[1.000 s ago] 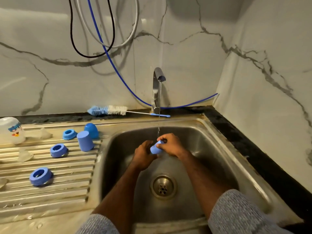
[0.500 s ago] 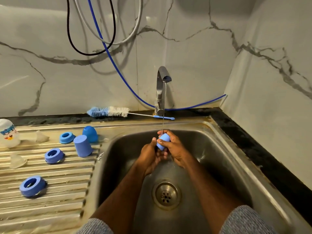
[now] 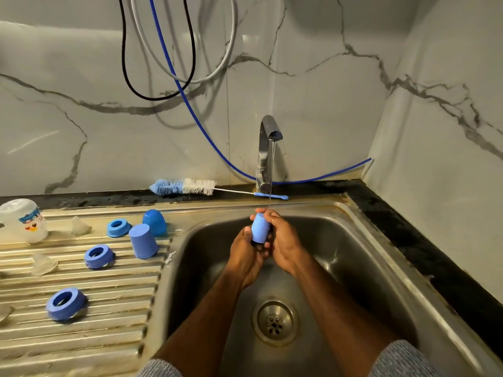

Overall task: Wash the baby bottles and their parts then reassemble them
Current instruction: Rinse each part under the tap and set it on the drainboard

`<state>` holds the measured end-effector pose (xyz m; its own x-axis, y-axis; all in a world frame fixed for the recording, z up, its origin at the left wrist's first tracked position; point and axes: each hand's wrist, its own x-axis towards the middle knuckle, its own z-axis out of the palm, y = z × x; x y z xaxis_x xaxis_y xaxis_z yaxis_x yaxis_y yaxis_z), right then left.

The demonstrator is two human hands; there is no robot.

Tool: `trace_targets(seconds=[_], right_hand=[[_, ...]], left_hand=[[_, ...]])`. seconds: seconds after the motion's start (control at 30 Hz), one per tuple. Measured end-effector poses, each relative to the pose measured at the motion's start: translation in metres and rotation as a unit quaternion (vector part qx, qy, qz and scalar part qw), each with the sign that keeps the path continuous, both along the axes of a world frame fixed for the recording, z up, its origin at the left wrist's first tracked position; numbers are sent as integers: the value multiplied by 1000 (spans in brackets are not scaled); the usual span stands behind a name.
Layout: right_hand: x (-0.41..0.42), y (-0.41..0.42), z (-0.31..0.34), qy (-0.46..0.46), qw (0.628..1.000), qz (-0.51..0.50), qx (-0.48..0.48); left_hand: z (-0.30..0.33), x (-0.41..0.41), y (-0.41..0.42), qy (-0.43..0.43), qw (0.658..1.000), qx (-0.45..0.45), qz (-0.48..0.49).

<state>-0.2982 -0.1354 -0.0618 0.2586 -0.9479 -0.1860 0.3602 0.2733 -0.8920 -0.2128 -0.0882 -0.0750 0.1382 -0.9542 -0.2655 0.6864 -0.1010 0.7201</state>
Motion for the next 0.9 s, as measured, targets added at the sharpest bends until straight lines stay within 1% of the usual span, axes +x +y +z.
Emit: trace_targets(seconds=[0.07,0.13,0.2,0.27,0.33,0.37,0.43,0.57,0.63,0.67,0.73,0.83,0.87,0.9], right_hand=[[2,1,0,57,998,-1,-4],[6,0,2,116,993,-13,18],[7,-3,2,139,989,-28,32],[3,-5,-1,84,996,-31,24],[-3,-4,-2,2,1000,13,6],[-6,-4,-2,-23,999,38,-3],[-7,-5,-3,-24,998,59,-21],[4,-8,-1,66,997,-22,-12],[7,-9,-2,92,995,-40,4],[6,-9,-4,90,995,-44,11],[0,-10,-6,31,999,-6,4],[-11,-9,-4,-71,992,103,-22],[-12,-9,-3,-82,990,116,-24],[-11,-9,-1,-75,991,106,-22]], left_hand=[[-2,0,0,-5,1000,6,-7],[-2,-2,2,-25,1000,3,-16],[-2,-4,2,-33,999,3,-21],[0,-6,2,-34,999,6,-19],[0,-3,1,-26,999,11,-15],[0,-1,0,-21,1000,13,-15],[0,3,0,-13,1000,16,-20],[-3,3,-1,-16,999,21,-31],[-4,3,-2,-19,999,19,-31],[-4,3,-3,-23,999,20,-33],[-3,4,-3,-31,999,29,-33],[-2,8,-6,-40,998,42,-32],[0,8,-6,-40,998,42,-33],[0,8,-6,-39,998,43,-34]])
